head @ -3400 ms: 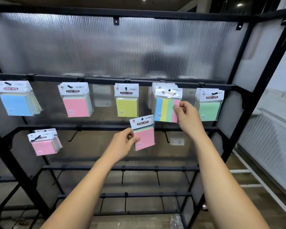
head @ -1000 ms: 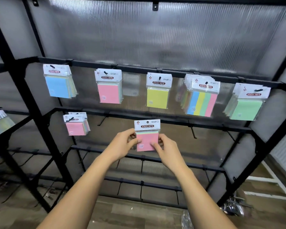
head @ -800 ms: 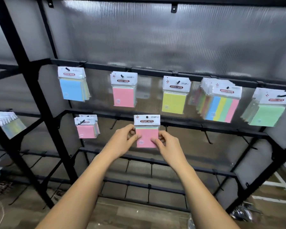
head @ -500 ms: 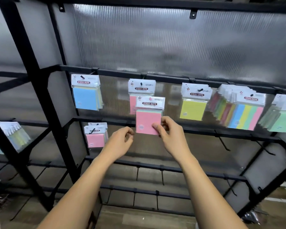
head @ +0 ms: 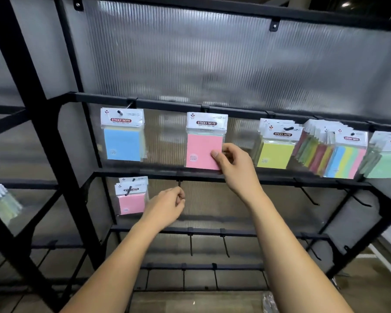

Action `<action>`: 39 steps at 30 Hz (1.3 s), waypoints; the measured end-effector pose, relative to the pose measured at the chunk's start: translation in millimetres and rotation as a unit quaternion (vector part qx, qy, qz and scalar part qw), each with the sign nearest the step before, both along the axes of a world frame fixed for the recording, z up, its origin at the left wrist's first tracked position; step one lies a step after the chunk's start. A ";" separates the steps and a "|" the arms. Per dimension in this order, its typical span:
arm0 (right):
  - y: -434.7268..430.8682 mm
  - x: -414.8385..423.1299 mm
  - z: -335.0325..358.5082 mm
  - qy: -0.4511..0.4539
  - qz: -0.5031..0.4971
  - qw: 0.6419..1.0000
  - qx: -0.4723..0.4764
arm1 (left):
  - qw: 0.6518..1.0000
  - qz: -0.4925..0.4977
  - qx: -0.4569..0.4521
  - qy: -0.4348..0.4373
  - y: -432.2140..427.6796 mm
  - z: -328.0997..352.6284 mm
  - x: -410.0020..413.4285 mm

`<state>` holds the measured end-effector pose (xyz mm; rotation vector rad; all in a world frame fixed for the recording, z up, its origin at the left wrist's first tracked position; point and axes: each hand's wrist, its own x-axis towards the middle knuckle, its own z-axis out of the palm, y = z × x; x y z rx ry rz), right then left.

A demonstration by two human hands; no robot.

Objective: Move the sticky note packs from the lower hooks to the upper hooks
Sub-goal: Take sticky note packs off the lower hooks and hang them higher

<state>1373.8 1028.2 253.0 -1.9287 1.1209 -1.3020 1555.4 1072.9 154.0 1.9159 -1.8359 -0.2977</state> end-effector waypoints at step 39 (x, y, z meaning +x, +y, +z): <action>1.9 -6.5 -1.6 -0.044 0.041 0.995 0.083 | 0.999 0.005 -0.032 -0.021 -5.2 29.1 -19.2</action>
